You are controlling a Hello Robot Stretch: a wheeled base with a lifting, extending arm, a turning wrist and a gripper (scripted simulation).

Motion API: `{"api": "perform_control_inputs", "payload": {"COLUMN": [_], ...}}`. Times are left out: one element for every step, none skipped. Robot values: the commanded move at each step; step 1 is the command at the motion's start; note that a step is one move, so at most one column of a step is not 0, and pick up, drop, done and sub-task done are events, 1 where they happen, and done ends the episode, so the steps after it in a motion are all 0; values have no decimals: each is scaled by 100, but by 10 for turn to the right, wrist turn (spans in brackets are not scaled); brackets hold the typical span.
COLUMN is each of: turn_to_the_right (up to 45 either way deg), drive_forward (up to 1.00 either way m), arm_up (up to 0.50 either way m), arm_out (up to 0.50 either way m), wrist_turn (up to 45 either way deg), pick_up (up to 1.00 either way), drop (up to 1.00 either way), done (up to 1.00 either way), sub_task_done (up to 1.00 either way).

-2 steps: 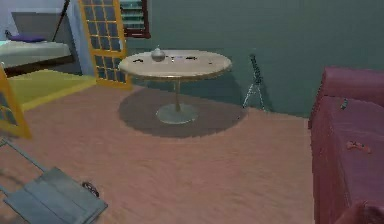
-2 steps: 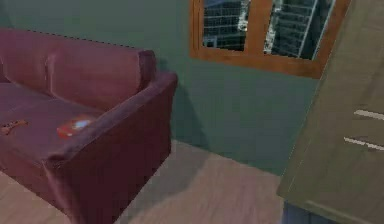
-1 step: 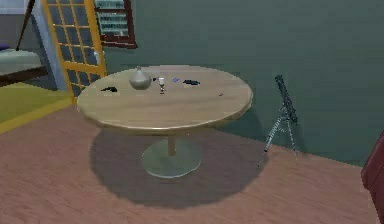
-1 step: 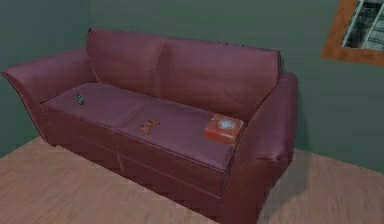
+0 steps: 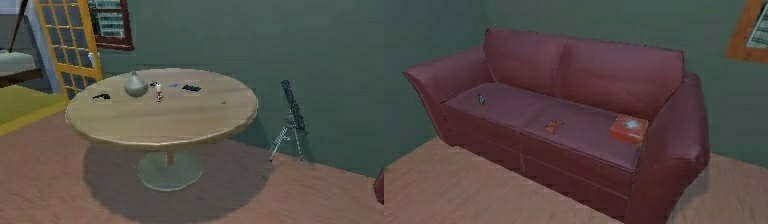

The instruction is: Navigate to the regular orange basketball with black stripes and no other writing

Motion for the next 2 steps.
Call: {"api": "perform_control_inputs", "payload": {"turn_to_the_right": [-390, 0], "drive_forward": [0, 50], "arm_up": [0, 0], "arm_out": [0, 0], "wrist_turn": [0, 0], "pick_up": [0, 0], "drop": [0, 0], "done": [0, 0], "sub_task_done": [0, 0]}}
